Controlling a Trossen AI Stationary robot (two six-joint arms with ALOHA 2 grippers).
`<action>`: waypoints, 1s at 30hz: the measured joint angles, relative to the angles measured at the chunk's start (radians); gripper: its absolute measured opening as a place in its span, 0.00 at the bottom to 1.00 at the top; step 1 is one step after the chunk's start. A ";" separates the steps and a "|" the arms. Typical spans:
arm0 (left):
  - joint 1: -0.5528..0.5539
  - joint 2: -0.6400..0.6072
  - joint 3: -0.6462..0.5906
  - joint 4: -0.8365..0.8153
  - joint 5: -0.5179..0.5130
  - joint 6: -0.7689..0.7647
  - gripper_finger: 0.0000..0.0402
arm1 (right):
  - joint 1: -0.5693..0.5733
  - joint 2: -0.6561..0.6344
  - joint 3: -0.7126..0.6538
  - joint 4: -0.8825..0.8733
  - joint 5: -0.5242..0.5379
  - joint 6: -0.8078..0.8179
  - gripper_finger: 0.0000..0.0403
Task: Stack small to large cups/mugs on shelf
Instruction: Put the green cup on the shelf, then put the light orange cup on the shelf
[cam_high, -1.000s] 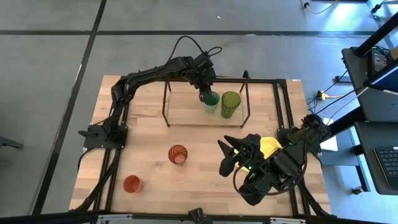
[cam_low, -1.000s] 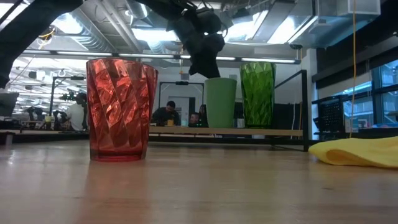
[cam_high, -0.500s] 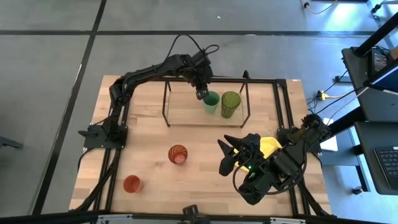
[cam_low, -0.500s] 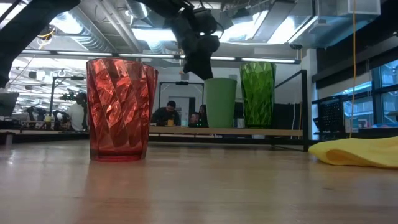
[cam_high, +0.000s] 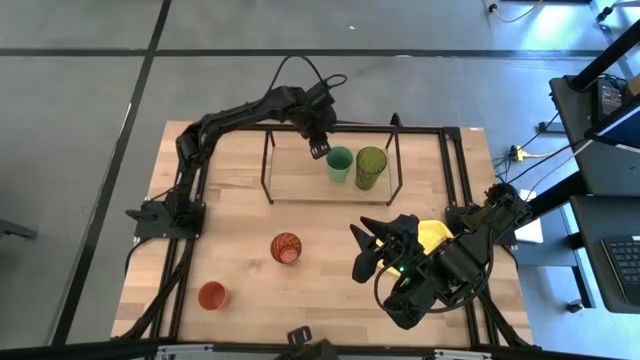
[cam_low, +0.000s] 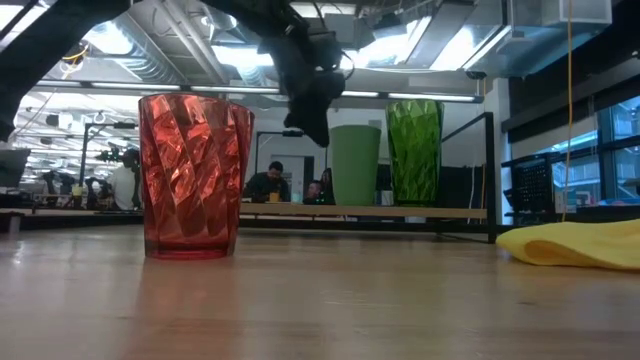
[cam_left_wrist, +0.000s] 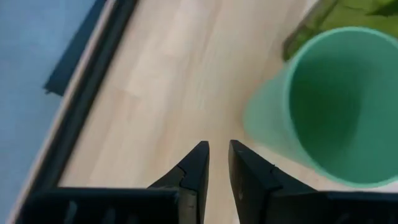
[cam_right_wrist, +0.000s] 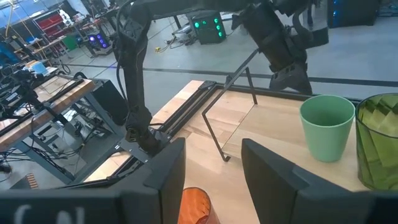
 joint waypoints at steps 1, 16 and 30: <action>-0.003 0.000 -0.004 0.004 0.013 0.000 0.14 | 0.000 0.000 0.000 0.000 0.000 -0.001 0.39; -0.046 0.000 -0.031 0.053 0.046 0.036 0.14 | 0.000 0.000 0.000 0.003 0.000 0.000 0.39; -0.009 -0.041 -0.032 -0.139 0.084 0.085 0.14 | 0.000 0.000 0.000 0.005 -0.003 0.000 0.39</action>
